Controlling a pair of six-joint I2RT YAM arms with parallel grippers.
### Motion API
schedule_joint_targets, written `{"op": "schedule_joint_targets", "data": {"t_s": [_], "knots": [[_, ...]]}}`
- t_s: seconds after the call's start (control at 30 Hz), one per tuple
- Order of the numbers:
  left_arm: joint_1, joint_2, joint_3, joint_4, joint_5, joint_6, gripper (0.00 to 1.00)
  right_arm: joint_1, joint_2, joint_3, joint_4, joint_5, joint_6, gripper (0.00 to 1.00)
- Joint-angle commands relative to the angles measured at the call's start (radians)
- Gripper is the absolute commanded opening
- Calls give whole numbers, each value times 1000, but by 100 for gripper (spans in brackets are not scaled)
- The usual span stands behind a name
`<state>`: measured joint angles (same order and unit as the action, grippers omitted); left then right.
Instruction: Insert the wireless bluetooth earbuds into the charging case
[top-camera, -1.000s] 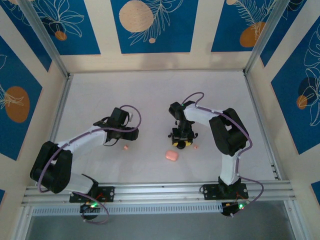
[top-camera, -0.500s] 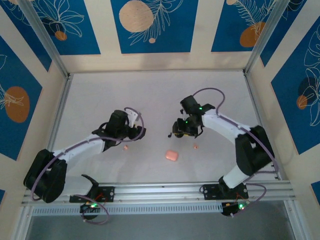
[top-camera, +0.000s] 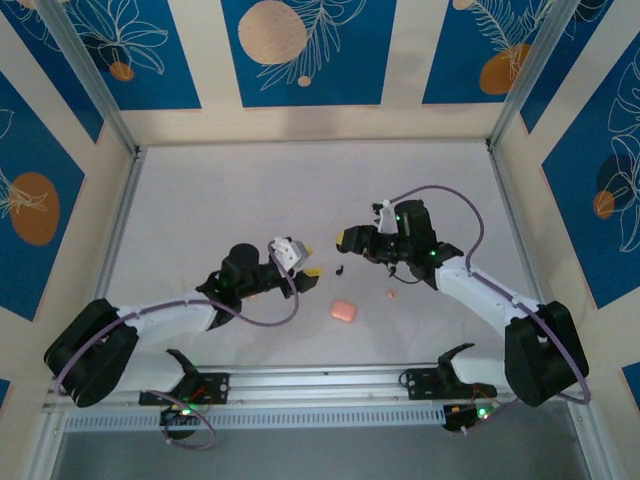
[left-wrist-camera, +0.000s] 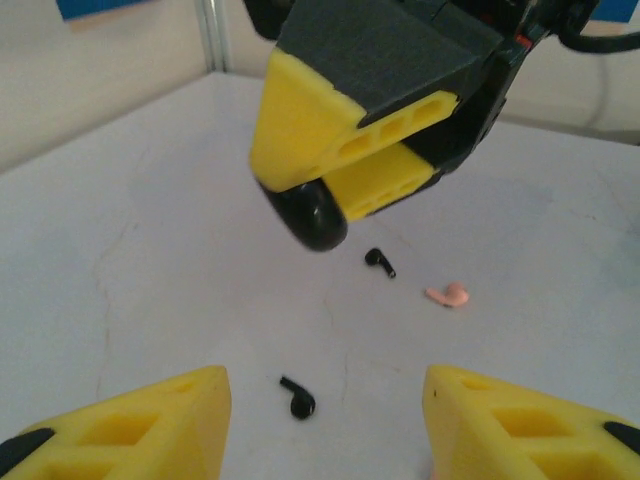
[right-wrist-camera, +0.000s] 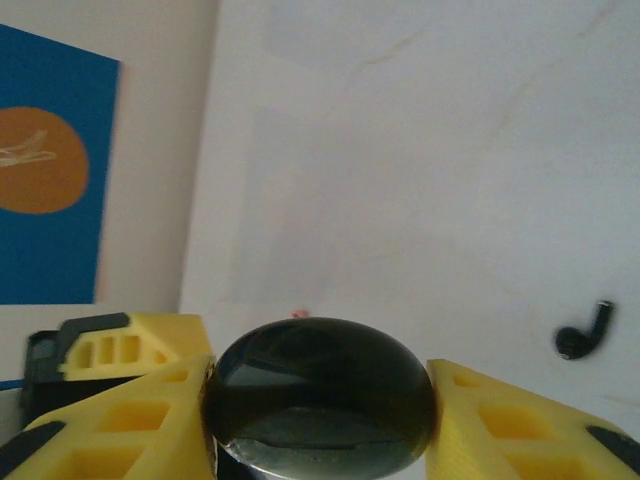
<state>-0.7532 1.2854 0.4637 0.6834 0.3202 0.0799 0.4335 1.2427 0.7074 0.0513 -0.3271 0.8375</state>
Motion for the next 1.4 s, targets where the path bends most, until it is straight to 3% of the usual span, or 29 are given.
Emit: {"op": "schedule_joint_targets", "data": {"t_s": [0.0,0.87,1.37], "knots": [[-24,31,-2,145,-24,16,54,18,-50,-36,169,-53,66,47],[-76,103,26,345,-134,-142,52,144,-156,-103,217,62,95,49],[-88,145,32,440,-107,-183,46,166,-172,-111,206,83,100,50]]}}
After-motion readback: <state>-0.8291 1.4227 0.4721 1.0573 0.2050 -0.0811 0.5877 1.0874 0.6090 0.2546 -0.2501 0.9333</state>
